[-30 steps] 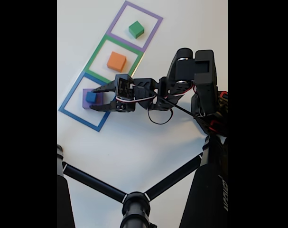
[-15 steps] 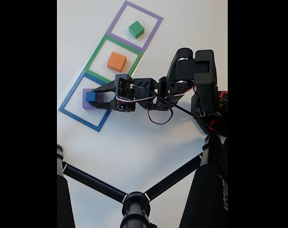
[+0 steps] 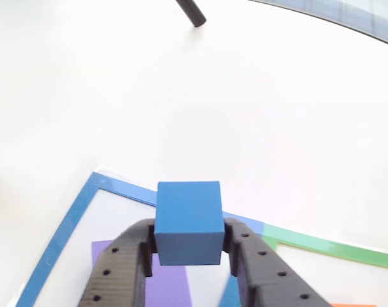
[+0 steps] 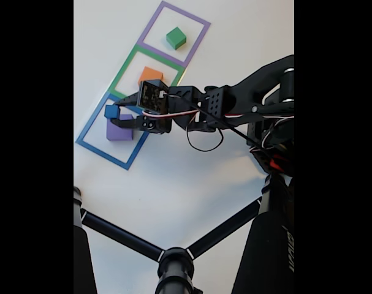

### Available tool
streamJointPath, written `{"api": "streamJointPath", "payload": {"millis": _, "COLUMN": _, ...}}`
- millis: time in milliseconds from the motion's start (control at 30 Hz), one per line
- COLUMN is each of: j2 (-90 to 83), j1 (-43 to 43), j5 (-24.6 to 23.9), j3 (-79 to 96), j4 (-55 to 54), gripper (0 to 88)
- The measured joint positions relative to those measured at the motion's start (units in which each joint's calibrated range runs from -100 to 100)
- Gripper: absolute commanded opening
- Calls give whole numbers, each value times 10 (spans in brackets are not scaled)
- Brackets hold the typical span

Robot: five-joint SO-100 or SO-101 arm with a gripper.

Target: Tower of hanoi

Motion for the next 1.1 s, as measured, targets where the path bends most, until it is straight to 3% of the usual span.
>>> {"api": "streamJointPath", "payload": {"millis": 267, "j2": -269, "j1": 89, "j5": 0, "j3": -116, "j4": 460, "gripper": 22}}
{"api": "streamJointPath", "payload": {"millis": 467, "j2": -309, "j1": 183, "j5": 2, "j3": -354, "j4": 840, "gripper": 25}}
{"api": "streamJointPath", "payload": {"millis": 600, "j2": -311, "j1": 226, "j5": 2, "j3": -501, "j4": 1005, "gripper": 23}}
{"api": "streamJointPath", "payload": {"millis": 800, "j2": -316, "j1": 302, "j5": 2, "j3": -624, "j4": 1126, "gripper": 20}}
{"api": "streamJointPath", "payload": {"millis": 1100, "j2": -328, "j1": 400, "j5": 2, "j3": -622, "j4": 1144, "gripper": 23}}
